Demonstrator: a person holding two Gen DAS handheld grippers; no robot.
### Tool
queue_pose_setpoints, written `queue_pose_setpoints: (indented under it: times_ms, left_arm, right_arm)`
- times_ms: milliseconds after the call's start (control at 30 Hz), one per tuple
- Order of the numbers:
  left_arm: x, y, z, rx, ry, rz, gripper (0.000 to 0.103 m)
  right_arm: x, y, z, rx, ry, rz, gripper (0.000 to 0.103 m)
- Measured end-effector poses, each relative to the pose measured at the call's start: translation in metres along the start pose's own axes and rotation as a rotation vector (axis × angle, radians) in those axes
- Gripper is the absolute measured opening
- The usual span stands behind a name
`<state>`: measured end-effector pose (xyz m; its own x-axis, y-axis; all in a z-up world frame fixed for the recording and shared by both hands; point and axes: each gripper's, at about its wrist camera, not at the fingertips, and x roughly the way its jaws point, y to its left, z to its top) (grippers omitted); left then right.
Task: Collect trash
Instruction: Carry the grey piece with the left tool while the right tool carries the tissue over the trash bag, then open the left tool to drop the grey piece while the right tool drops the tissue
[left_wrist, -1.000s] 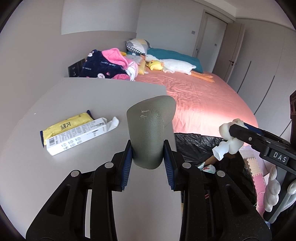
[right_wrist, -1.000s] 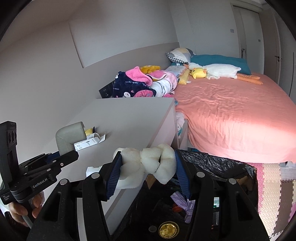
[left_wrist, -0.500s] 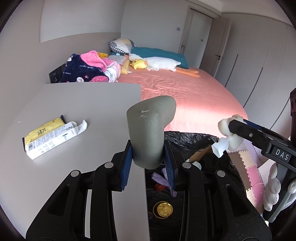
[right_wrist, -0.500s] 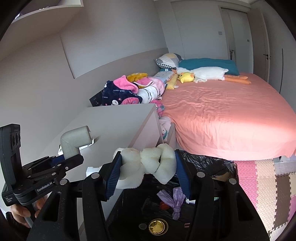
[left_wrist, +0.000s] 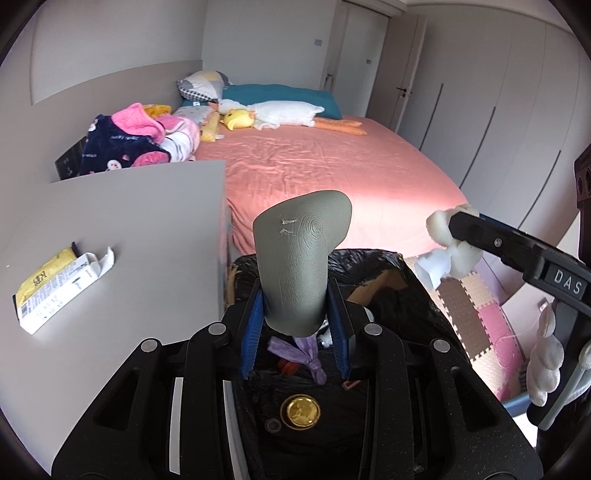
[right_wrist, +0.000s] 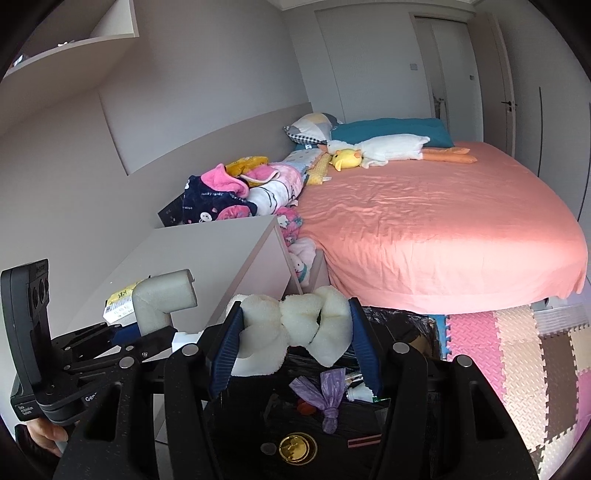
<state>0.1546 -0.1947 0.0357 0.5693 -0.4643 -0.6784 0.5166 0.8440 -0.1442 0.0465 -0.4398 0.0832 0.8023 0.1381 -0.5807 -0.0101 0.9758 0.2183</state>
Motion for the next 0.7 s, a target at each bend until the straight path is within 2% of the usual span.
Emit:
queue_pose_setpoints:
  times_ms: [100,167,200,233,300,433,700]
  left_arm:
    - [0.004,-0.007,-0.002,0.009,0.021,-0.032,0.034]
    - [0.008,-0.008,-0.001,0.006,0.049,-0.082,0.058]
    - [0.01,-0.009,-0.002,0.0,0.062,-0.098,0.091]
    - [0.01,-0.01,-0.002,-0.003,0.07,-0.108,0.097]
    - [0.01,-0.011,-0.002,0.007,0.06,-0.114,0.097]
    - [0.008,-0.005,-0.001,-0.017,0.055,-0.109,0.097]
    - [0.002,0.014,-0.007,-0.064,0.04,-0.071,0.097]
  right_arm:
    - [-0.004,-0.008,0.0,0.021,-0.005,-0.006,0.058]
    - [-0.008,-0.014,0.001,0.038,-0.017,-0.01,0.06]
    - [-0.011,-0.016,0.001,0.04,-0.03,-0.009,0.066]
    - [-0.014,-0.017,0.001,0.04,-0.042,-0.013,0.076]
    - [-0.022,-0.019,0.002,0.042,-0.076,-0.05,0.089]
    - [-0.026,-0.021,0.003,0.045,-0.101,-0.07,0.089]
    - [-0.014,-0.015,0.0,0.045,-0.065,-0.055,0.089]
